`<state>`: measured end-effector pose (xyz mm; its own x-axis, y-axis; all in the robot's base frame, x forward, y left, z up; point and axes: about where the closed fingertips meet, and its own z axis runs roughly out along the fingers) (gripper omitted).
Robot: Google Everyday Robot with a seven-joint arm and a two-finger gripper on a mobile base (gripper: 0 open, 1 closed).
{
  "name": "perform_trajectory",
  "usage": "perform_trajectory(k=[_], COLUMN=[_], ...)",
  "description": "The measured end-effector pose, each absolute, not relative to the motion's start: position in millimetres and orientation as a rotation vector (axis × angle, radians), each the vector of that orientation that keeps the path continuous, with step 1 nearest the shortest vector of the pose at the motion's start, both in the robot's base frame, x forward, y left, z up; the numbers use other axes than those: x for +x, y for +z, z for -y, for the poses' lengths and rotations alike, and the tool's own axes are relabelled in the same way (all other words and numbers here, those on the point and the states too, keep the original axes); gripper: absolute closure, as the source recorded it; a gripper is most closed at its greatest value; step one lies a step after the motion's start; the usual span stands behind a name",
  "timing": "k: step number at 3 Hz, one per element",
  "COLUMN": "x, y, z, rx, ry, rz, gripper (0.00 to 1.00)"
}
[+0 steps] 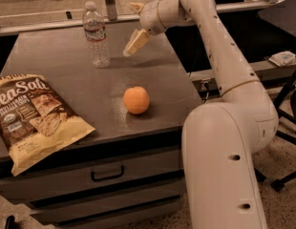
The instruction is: Knock water bottle over
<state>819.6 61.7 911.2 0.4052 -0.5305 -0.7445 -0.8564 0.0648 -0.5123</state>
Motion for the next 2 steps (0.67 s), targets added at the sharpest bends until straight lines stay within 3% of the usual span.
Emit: perform_trajectory(k=[2], x=[815.2], y=[905.3], z=[-62.6], rx=[-1.517], ry=[0.484], rz=[-1.293], gripper=[0.00])
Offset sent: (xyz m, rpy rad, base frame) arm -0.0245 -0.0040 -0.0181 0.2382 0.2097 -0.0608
